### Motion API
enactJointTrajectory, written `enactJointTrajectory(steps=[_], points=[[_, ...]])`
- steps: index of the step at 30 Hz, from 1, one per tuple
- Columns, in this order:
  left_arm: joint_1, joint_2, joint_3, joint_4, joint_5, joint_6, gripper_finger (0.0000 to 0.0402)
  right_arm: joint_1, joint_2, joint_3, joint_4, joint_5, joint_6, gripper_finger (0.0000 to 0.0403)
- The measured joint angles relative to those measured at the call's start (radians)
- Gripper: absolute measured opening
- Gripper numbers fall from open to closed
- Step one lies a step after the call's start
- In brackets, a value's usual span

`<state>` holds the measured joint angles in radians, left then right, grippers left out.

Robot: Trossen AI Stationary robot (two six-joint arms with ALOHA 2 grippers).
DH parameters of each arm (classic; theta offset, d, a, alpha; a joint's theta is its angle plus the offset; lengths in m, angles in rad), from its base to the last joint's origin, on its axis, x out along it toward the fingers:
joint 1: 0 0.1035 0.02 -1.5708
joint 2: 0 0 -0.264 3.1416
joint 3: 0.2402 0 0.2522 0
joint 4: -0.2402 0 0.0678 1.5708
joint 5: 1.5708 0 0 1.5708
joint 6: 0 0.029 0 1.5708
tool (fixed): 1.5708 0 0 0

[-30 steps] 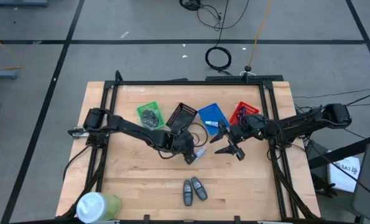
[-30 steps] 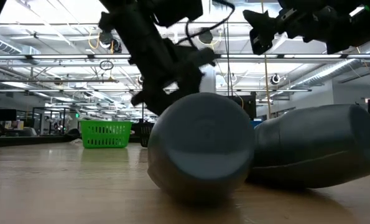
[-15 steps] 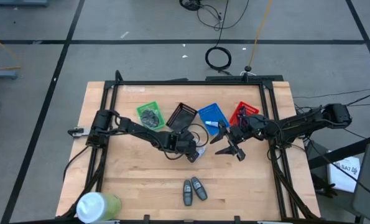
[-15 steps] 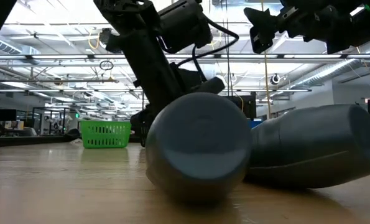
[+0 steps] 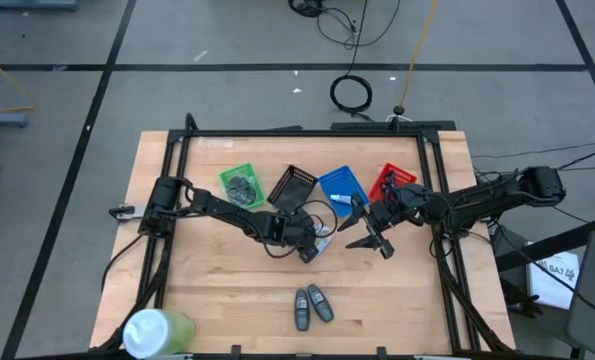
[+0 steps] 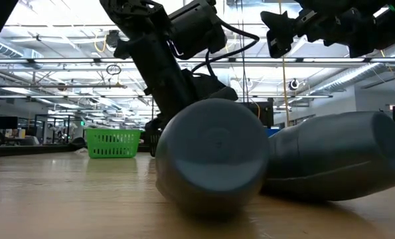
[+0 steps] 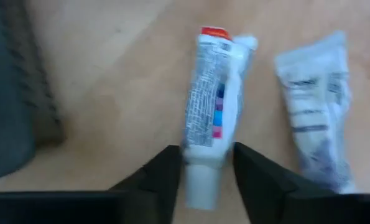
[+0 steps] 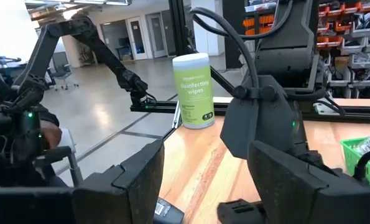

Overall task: Pick & Place Travel size toiletries
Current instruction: Put the left white toothpaste into the blue bin

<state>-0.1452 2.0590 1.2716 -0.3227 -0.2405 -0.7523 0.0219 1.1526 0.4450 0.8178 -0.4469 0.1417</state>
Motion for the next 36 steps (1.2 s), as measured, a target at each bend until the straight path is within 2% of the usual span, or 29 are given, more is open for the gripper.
enactJointTrajectory(steps=[5,10,14,19,22,26,29,32,36], points=[[-0.002,-0.027,-0.003,0.002,0.039,0.055,0.0040,0.000,0.000,0.000,-0.001,0.000,-0.003,0.0215],[-0.008,-0.098,-0.006,0.004,0.042,0.116,0.0040,0.000,0.000,0.000,-0.030,0.000,-0.005,0.0212],[-0.021,-0.177,-0.004,0.002,0.015,0.167,0.0050,0.000,0.000,0.000,-0.074,0.001,-0.031,0.0212],[-0.041,-0.283,-0.004,-0.022,-0.019,0.261,0.0044,0.000,-0.001,0.000,-0.076,0.000,-0.043,0.0212],[-0.059,-0.350,-0.014,-0.036,-0.024,0.326,0.0044,-0.001,-0.032,0.000,-0.097,-0.006,-0.054,0.0212],[-0.083,-0.452,-0.049,0.015,-0.086,0.379,0.0044,-0.009,-0.117,0.000,-0.175,-0.026,-0.060,0.0212],[-0.098,-0.499,-0.110,0.146,-0.083,0.455,0.0044,-0.016,-0.181,-0.001,-0.255,-0.021,-0.072,0.0212],[-0.090,-0.513,-0.189,0.365,0.015,0.537,0.0044,-0.016,-0.211,-0.001,-0.307,-0.005,-0.096,0.0212],[-0.047,-0.503,-0.290,0.664,0.199,0.588,0.0044,-0.014,-0.204,-0.001,-0.312,0.072,-0.110,0.0212]])
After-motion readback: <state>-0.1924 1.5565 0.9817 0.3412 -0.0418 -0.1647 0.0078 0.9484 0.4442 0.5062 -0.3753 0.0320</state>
